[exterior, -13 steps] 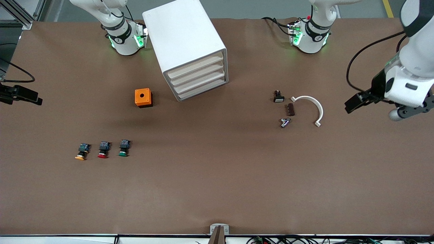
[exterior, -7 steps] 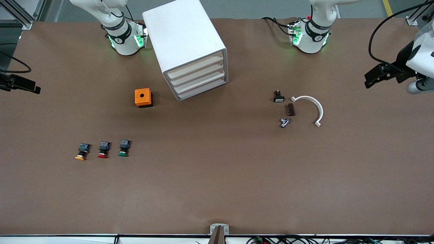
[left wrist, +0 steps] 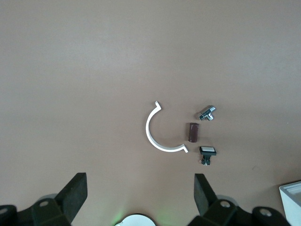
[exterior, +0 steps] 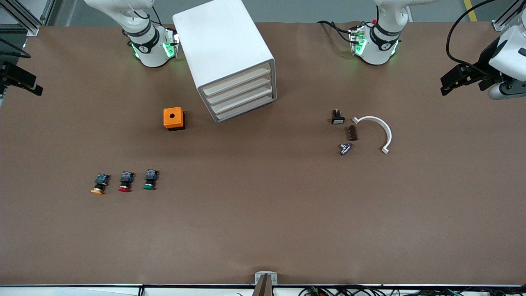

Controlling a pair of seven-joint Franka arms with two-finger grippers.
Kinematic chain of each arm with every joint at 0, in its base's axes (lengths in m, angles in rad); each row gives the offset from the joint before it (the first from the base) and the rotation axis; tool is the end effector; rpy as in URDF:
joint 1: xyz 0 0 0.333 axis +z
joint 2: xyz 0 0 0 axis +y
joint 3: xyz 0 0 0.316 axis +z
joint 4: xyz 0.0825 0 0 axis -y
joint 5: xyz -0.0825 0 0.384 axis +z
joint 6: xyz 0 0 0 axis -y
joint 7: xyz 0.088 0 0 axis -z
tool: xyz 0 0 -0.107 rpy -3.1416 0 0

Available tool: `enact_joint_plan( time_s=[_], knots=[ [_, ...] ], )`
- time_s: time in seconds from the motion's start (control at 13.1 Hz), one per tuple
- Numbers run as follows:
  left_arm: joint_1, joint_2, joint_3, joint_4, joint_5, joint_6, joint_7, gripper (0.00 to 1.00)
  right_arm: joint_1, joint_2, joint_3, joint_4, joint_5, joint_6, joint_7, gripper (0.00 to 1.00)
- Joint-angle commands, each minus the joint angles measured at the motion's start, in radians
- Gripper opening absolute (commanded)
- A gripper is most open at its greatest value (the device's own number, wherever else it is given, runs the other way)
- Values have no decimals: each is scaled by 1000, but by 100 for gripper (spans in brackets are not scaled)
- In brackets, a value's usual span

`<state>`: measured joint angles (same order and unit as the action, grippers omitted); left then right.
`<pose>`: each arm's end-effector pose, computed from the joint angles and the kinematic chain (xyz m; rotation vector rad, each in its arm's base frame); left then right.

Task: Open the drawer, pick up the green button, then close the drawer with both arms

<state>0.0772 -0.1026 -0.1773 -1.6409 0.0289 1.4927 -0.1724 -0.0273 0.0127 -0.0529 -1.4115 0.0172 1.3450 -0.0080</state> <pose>0.5116 -0.0532 0.6391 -3.0859 -0.1161 0.0624 0.5321 -0.0404 0.6720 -3.1176 0.1077 0.1223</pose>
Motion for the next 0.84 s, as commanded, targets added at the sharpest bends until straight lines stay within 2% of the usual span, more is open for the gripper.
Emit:
enact_joint_plan(
  time_s=[0.0, 0.15, 0.46, 0.76],
  knots=[
    [7, -37, 2, -40, -14, 29, 47, 100, -6, -83, -5, -154, 13, 95, 10, 100],
    [6, -32, 2, -40, -12, 32, 47, 100, -5, -117, -7, -210, 21, 137, 10, 100],
    [6, -17, 2, -8, -14, 24, 44, 100, -3, -123, -7, -228, 21, 144, 8, 100],
    [6, -8, 2, 15, -12, 23, 34, 100, 1, -203, -7, -345, 20, 227, 6, 100]
  ],
)
